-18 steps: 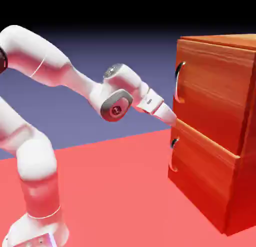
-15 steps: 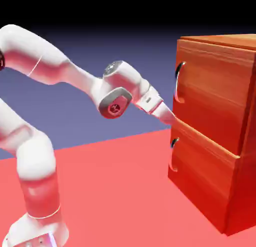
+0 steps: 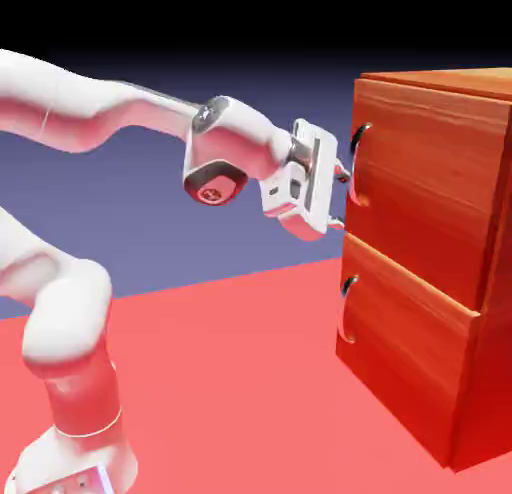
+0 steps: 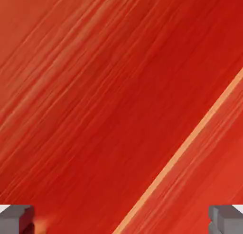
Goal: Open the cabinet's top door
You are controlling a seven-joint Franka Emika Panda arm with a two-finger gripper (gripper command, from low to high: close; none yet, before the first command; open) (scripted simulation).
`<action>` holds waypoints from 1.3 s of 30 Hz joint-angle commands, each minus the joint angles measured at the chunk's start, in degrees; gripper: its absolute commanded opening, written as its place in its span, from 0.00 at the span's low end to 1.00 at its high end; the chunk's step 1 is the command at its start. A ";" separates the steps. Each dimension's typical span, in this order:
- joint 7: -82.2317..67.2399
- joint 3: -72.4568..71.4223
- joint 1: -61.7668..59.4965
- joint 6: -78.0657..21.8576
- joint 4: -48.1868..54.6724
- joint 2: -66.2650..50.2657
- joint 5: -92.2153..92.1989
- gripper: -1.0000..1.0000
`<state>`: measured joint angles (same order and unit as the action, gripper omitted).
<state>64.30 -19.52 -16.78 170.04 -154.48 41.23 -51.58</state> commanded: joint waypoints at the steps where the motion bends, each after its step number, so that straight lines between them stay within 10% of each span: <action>1: 1.06 -0.94 -0.85 -0.19 0.32 0.41 -2.50 0.50; 39: 41.17 -36.79 -32.92 -7.48 12.29 16.14 -97.20 0.50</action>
<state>105.47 -56.31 -49.71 162.55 -142.20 57.37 -148.78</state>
